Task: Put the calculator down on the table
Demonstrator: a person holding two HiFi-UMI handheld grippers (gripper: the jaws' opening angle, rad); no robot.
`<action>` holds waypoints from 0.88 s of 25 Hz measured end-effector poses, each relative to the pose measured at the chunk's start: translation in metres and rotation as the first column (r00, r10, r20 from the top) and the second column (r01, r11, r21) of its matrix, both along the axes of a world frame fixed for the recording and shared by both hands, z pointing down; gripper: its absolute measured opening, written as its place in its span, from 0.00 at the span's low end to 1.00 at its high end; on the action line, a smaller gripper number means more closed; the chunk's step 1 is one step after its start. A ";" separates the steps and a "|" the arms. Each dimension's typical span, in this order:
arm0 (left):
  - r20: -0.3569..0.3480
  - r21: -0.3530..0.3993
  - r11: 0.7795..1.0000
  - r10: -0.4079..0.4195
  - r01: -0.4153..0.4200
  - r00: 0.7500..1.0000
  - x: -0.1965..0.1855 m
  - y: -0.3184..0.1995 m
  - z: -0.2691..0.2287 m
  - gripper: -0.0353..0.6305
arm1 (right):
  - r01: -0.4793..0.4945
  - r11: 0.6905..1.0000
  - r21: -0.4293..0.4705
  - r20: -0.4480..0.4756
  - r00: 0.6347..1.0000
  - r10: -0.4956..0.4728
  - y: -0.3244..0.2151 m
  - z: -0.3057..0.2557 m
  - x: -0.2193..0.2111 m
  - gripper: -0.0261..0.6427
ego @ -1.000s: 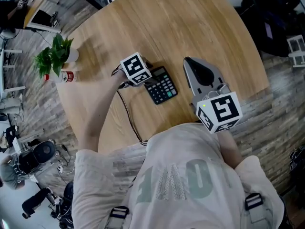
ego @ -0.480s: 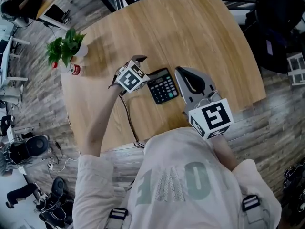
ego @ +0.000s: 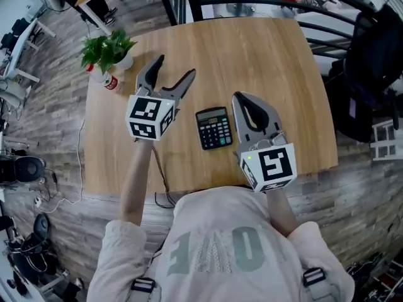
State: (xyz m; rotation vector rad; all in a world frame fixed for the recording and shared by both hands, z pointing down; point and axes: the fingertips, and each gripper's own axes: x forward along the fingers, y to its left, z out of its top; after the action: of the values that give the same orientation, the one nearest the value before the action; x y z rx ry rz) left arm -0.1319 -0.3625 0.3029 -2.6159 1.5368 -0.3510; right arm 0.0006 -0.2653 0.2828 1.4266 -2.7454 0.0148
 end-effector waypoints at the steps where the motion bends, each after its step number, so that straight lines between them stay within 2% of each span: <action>1: -0.015 0.059 0.997 -0.051 0.052 0.999 -0.008 0.007 -0.017 0.62 | 0.002 1.000 0.020 -0.002 1.000 -0.002 -0.002 -0.004 -0.003 0.07; 3: -0.038 0.169 0.974 -0.147 0.151 0.988 -0.025 0.026 -0.050 0.62 | 0.011 0.998 0.054 0.011 1.000 -0.011 -0.005 -0.013 -0.013 0.07; 6: -0.140 0.292 0.909 -0.269 0.299 0.953 -0.042 0.059 -0.087 0.62 | 0.039 0.995 0.097 0.020 0.999 -0.041 -0.005 -0.027 -0.021 0.07; 11: -0.255 0.389 0.777 -0.425 0.495 0.869 -0.065 0.109 -0.117 0.58 | 0.059 0.988 0.142 0.046 0.997 -0.066 -0.002 -0.043 -0.033 0.07; 13: -0.306 0.390 0.744 -0.450 0.542 0.839 -0.068 0.129 -0.121 0.47 | 0.054 0.986 0.159 0.059 0.996 -0.064 0.001 -0.047 -0.034 0.07; 14: -0.331 0.380 0.738 -0.454 0.557 0.827 -0.068 0.137 -0.120 0.33 | 0.046 0.985 0.165 0.070 0.996 -0.058 0.003 -0.048 -0.035 0.07; 15: -0.355 0.367 0.738 -0.453 0.567 0.818 -0.067 0.144 -0.119 0.13 | 0.037 0.985 0.170 0.084 0.995 -0.052 0.005 -0.049 -0.035 0.07; 16: -0.374 0.354 0.741 -0.446 0.570 0.813 -0.066 0.150 -0.117 0.08 | 0.027 0.985 0.172 0.099 0.994 -0.045 0.007 -0.050 -0.035 0.07; 18: -0.388 0.343 0.754 -0.429 0.560 0.816 -0.058 0.157 -0.113 0.07 | 0.012 0.985 0.174 0.127 0.991 -0.034 0.010 -0.051 -0.035 0.07; 22: -0.336 0.355 0.764 -0.434 0.539 0.836 -0.041 0.159 -0.104 0.07 | 0.009 0.982 0.188 0.127 0.991 -0.034 0.018 -0.052 -0.037 0.07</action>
State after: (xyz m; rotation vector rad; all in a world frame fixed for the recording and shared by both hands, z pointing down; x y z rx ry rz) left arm -0.1727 -0.2033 0.1987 -1.9314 2.0847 0.2735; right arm -0.0366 -0.2468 0.2304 1.4884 -2.9360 -0.1613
